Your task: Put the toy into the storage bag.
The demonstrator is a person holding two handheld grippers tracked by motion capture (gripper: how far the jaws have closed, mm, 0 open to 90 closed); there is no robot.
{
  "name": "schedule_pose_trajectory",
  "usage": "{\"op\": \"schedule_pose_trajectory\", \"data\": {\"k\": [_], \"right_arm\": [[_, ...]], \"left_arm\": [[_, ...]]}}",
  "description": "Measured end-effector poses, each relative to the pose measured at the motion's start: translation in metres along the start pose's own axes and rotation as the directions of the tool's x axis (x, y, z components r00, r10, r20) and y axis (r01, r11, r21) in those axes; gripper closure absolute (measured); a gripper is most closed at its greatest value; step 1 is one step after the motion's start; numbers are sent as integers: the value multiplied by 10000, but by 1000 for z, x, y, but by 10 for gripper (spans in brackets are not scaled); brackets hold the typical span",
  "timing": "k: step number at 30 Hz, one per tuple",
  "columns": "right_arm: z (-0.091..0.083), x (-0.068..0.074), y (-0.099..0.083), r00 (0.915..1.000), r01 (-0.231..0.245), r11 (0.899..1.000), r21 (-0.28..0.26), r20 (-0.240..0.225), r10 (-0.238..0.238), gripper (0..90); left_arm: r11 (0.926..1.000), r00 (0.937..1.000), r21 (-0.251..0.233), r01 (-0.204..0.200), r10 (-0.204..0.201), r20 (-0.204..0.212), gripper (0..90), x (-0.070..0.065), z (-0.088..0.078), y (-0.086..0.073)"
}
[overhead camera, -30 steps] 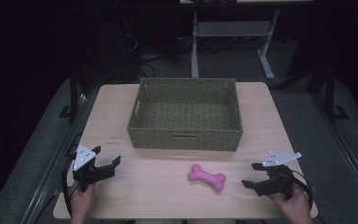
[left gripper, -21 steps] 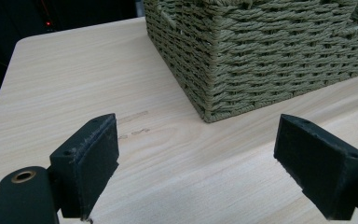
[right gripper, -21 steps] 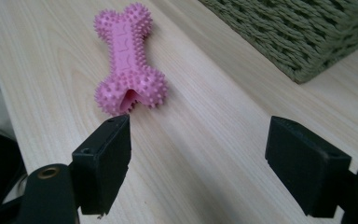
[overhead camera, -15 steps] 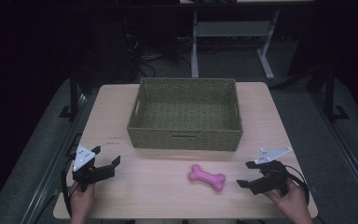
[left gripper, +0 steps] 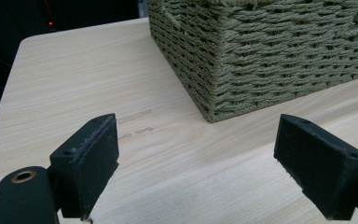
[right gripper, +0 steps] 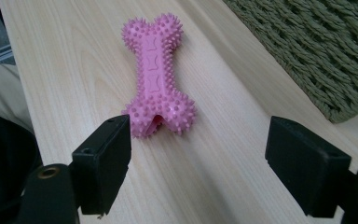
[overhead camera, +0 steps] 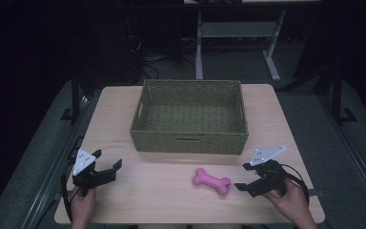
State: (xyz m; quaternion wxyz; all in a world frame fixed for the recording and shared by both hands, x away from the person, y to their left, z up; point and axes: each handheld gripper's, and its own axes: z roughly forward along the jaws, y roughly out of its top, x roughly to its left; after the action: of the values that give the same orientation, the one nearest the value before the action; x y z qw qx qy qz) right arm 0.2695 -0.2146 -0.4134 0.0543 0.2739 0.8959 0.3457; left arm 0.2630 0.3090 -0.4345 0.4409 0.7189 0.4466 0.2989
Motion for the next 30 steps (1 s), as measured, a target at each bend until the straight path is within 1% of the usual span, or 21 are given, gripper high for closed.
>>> {"op": "schedule_pose_trajectory", "data": {"k": [2, 6, 15, 18, 24, 27, 30], "right_arm": [[1, -1, 3, 10000, 70, 9999, 92, -30, -69, 219], [2, 1, 9, 9998, 214, 9997, 84, -39, -213, 219], [5, 8, 25, 9974, 721, 9969, 319, -89, -718, 223], [8, 9, 29, 9961, 877, 9952, 445, -118, -873, 223], [13, 13, 37, 9942, 1059, 9926, 600, -262, -1045, 223], [17, 14, 42, 9920, 1244, 9894, 748, -325, -1223, 225], [20, 15, 46, 9905, 1336, 9880, 770, -425, -1306, 232]], "left_arm": [[10000, 10000, 1, -8, 8, -5, 133, 0, 0, 0], [10000, 10000, 1, -20, 20, 27, 133, 0, 0, 0], [10000, 10000, -51, -37, 37, 72, 133, -2, 0, 1], [10000, 10000, -43, -42, 42, 63, 133, -1, 0, 1], [10000, 10000, -37, -13, 13, 57, 133, 0, 0, 1], [10000, 10000, -46, 1, 0, 78, 133, 0, 0, 1], [10000, 10000, -78, 40, -39, 47, 133, 0, -1, 1]]}}
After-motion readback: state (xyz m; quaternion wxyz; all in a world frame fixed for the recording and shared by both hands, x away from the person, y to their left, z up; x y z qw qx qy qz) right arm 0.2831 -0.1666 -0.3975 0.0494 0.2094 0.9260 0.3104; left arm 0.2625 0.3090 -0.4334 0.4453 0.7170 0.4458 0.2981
